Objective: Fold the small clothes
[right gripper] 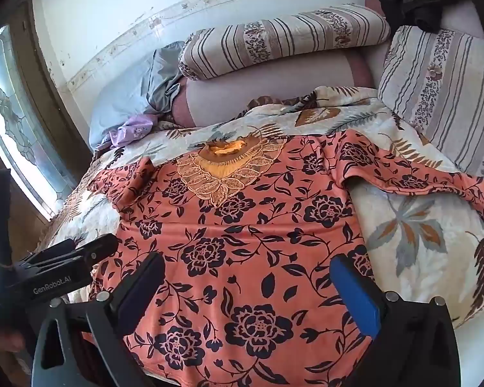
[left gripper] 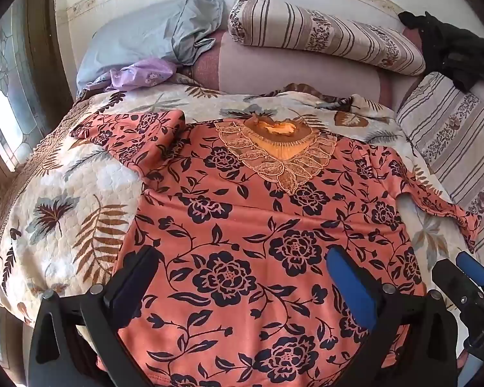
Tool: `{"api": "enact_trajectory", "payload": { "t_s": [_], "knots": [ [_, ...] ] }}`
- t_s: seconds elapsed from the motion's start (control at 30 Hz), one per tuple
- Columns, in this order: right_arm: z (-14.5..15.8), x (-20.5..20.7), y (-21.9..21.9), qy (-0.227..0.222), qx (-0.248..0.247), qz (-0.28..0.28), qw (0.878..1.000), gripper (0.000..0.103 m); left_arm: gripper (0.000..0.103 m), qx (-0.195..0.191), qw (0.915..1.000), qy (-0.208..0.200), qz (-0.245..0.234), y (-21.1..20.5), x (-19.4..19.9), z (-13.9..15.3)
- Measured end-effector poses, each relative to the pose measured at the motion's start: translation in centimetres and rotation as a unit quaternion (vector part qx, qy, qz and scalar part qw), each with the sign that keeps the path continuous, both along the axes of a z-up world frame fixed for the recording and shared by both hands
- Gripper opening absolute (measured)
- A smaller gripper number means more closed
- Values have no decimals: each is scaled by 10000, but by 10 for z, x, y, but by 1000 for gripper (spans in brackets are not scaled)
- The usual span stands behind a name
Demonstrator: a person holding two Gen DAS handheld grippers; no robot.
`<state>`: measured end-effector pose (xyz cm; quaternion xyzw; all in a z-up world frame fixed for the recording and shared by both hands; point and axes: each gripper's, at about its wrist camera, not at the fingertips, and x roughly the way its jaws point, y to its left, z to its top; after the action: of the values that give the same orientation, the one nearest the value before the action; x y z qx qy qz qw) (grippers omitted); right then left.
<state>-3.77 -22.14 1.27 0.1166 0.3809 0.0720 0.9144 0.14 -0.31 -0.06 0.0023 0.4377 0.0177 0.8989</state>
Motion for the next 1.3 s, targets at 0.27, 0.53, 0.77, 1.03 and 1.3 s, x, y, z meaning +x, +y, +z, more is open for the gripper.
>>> {"api": "enact_trajectory", "payload": {
  "t_s": [0.27,0.53,0.77,1.03,1.3],
  "knots": [
    [-4,6,1,7,-14,-57,10000,103,103,-264,9996,20,4,5,2,-7],
    [-2,6,-1,-92,-81,-118,9999,103,103,-236,9997,37,23,8,0,-12],
    [-3,5,4,-94,-145,-98,9998,103,103,-215,9997,78,60,11,-1,-13],
    [1,5,5,-113,-195,-81,9997,103,103,-212,9997,64,71,12,-1,-13],
    [5,7,8,-191,-261,-69,9995,103,103,-245,9996,62,110,16,-1,-13]
  ]
}}
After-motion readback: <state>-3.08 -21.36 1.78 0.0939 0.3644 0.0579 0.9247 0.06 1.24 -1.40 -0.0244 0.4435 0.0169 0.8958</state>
